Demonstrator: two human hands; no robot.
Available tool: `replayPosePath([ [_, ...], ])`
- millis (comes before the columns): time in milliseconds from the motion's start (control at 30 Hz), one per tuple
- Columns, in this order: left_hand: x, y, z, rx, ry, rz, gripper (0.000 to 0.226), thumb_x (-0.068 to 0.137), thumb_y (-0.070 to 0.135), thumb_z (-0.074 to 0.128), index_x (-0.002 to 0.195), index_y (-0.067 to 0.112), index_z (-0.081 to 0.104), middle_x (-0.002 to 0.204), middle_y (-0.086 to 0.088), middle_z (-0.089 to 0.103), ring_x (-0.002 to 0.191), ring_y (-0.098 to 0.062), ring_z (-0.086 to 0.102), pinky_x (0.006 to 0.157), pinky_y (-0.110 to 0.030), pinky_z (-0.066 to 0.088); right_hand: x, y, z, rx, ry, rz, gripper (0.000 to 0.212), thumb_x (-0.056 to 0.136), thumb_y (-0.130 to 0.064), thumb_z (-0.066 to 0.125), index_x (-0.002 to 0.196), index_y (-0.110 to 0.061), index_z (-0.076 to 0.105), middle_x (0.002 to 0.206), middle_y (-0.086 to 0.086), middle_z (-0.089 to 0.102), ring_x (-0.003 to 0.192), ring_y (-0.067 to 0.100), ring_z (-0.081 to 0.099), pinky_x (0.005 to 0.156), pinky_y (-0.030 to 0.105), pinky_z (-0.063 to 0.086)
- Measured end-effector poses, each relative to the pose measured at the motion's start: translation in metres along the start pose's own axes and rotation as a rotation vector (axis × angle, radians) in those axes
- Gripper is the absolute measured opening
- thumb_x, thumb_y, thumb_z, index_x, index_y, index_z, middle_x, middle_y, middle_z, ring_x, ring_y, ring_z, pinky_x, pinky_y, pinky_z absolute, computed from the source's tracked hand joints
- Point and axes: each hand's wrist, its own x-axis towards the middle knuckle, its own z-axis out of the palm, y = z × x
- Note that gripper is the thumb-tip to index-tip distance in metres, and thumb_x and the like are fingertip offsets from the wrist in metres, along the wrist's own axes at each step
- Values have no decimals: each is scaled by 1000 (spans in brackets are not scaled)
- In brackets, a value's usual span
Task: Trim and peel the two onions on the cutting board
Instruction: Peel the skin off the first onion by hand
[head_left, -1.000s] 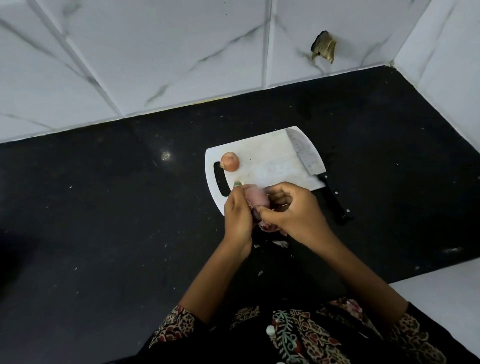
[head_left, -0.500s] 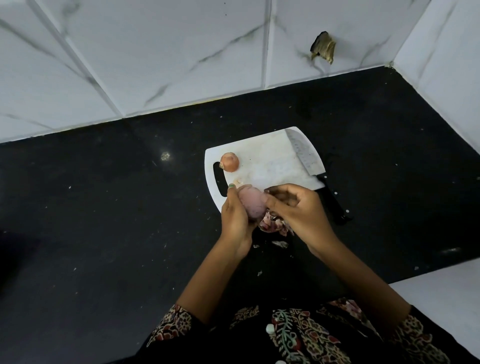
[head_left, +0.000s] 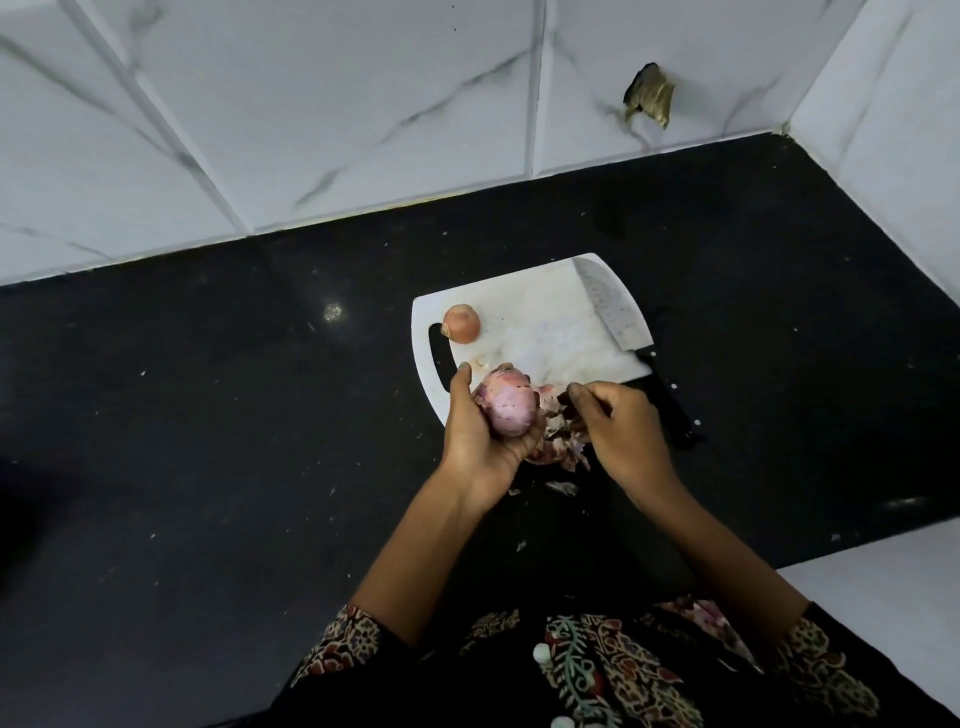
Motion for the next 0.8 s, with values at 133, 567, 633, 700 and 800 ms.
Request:
replayPosePath([
  [133,2,1,-2,-75,-39,-52,43,94,49,45,88,8,58,66,-7,65,57,-16,60,51,-21,52,-4,-15,-5,73,21,-36,9,82,-9,69,78,-15,65,69,-12,64,62,-5,59,59,9,44],
  [567,7,-1,-7,88,-144,3,60,96,56,33,127,10,57,128,-19,60,111,-31,58,75,-37,49,-17,-61,-9,262,-170,29,20,67,-10,79,81,-19,68,73,-4,70,64,3,66,55,21,55],
  [633,8,-2,-8,86,-137,13,61,96,55,35,129,9,56,131,-20,58,114,-32,56,81,-38,48,-17,-61,-11,298,-194,39,19,68,-7,77,81,-18,68,75,-1,72,68,8,68,57,26,58],
  [700,8,-1,-9,77,-125,18,61,96,55,36,128,8,56,131,-20,59,114,-32,56,86,-40,47,-16,-59,-11,327,-215,43,18,70,-5,76,83,-15,70,77,2,73,72,13,70,61,31,59],
  [800,7,0,-9,40,-124,-5,51,95,54,38,109,10,61,111,-15,67,95,-26,62,84,-36,49,-16,-56,-10,367,-224,45,17,73,0,72,84,-12,72,78,6,74,71,18,69,64,34,58],
])
